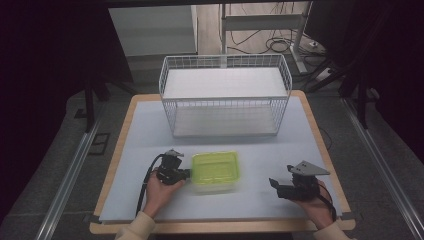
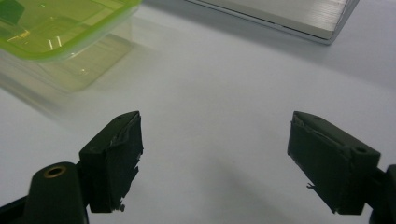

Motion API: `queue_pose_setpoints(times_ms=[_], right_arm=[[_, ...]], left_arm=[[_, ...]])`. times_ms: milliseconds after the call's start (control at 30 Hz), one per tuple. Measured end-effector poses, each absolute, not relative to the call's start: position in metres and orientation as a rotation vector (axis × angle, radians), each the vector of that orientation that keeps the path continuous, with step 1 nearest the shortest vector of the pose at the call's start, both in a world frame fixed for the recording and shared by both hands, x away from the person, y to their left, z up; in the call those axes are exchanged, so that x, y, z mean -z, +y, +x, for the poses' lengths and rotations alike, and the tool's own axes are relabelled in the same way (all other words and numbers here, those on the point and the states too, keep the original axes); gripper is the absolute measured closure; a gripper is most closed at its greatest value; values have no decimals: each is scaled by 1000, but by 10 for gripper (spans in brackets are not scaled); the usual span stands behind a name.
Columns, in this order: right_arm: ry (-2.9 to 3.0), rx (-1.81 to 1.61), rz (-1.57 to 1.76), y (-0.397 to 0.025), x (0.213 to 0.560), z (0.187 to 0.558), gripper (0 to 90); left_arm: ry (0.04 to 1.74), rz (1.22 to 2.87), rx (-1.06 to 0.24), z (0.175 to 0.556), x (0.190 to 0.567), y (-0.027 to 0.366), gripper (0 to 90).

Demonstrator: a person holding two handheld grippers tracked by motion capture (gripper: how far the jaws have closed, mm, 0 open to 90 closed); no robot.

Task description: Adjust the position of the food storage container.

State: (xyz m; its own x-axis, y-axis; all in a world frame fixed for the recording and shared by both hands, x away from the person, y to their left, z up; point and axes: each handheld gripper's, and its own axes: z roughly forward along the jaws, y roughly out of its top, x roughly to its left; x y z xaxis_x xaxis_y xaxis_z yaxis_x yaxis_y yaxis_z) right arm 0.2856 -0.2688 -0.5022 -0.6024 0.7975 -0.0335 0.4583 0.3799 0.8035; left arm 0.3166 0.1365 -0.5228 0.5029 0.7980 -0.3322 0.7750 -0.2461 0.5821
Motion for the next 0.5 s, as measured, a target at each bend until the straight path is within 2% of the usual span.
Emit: queue_pose_setpoints(times_ms=[500], right_arm=[[2232, -1099, 1082, -268, 503, 286, 183]], left_arm=[[1252, 2064, -55, 325, 521, 116, 900]])
